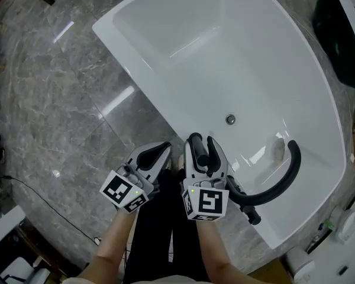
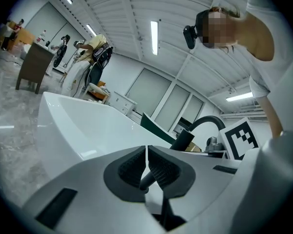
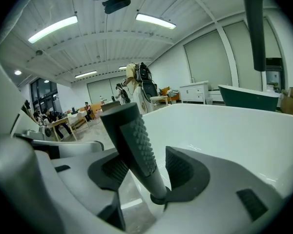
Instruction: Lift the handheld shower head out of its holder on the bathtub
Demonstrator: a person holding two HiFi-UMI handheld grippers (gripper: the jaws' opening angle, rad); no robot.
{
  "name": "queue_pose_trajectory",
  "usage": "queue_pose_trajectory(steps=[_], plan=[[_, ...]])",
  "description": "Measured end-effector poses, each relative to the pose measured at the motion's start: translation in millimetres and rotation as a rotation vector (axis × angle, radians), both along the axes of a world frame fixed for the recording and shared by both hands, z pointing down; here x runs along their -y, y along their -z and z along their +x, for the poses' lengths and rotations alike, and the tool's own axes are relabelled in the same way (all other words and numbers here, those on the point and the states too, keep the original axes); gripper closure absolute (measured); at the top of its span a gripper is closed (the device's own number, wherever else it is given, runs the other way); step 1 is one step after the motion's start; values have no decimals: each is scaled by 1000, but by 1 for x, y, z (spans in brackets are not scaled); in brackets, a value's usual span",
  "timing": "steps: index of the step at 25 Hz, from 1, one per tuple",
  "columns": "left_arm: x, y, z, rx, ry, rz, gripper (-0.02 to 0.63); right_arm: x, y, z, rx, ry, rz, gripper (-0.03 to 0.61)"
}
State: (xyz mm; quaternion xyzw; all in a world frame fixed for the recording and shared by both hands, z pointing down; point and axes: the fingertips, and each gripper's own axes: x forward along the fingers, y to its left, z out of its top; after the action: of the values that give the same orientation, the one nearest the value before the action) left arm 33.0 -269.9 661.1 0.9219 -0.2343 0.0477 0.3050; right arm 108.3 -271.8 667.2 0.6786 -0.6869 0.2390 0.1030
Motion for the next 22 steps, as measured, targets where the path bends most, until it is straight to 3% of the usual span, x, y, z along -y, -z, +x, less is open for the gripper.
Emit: queue_pose_trajectory(steps=[4, 7, 22], plan=[[-4, -2, -1, 5, -3, -9, 594, -2, -10, -1, -23, 6, -33, 358], [-4, -3, -3, 9, -2, -11, 594, 0, -12, -1, -53, 0, -44, 426], [-1, 13, -9, -7, 29, -1, 594, 5, -5, 7, -82, -31, -73, 442]])
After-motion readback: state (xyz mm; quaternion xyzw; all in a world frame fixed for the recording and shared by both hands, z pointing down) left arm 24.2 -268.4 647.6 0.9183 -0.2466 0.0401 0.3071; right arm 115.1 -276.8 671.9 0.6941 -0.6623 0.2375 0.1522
